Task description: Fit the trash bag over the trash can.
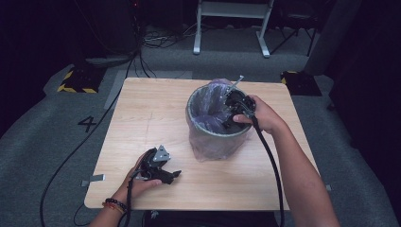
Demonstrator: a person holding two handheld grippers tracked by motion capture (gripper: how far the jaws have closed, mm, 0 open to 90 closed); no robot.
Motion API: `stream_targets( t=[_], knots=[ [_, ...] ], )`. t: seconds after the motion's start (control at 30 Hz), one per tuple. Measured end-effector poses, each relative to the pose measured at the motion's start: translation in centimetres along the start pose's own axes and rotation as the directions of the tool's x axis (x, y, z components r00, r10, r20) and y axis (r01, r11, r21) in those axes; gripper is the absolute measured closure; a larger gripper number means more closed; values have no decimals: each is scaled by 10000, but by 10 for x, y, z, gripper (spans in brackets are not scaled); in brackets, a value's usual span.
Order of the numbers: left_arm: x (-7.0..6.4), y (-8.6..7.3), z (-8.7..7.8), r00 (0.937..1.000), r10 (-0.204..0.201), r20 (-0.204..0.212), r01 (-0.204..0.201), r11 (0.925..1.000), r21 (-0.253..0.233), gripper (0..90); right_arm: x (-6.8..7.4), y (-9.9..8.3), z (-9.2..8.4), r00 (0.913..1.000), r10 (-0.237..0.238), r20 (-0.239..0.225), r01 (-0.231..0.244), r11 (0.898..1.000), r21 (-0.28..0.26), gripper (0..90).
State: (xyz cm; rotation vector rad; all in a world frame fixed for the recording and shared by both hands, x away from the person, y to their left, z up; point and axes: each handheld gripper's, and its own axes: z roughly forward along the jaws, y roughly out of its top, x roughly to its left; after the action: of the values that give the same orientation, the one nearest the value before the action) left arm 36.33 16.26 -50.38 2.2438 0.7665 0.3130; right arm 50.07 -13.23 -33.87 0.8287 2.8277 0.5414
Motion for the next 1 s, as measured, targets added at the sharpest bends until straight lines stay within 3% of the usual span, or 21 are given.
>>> stream_targets(
  t=[0.3,0.57,0.67,0.8,1.0],
  knots=[
    [0,0,0,10000,2,0,-2,10000,3,148,1,-4,-4,9995,214,220,-196,9967,-782,209],
    [0,0,0,10000,17,-25,-17,10000,-3,149,0,-9,-10,9959,846,332,-779,9827,-1682,242],
    [0,0,0,10000,10,-23,-10,10000,0,149,1,-13,-13,9956,838,422,-741,9778,-1959,222],
    [0,0,0,10000,9,-23,-9,10000,0,149,1,-17,-23,9949,841,550,-674,9643,-2561,212],
    [0,0,0,10000,7,-21,-7,10000,0,149,-4,-31,-43,9928,1063,550,-770,9190,-3866,210]
  ],
)
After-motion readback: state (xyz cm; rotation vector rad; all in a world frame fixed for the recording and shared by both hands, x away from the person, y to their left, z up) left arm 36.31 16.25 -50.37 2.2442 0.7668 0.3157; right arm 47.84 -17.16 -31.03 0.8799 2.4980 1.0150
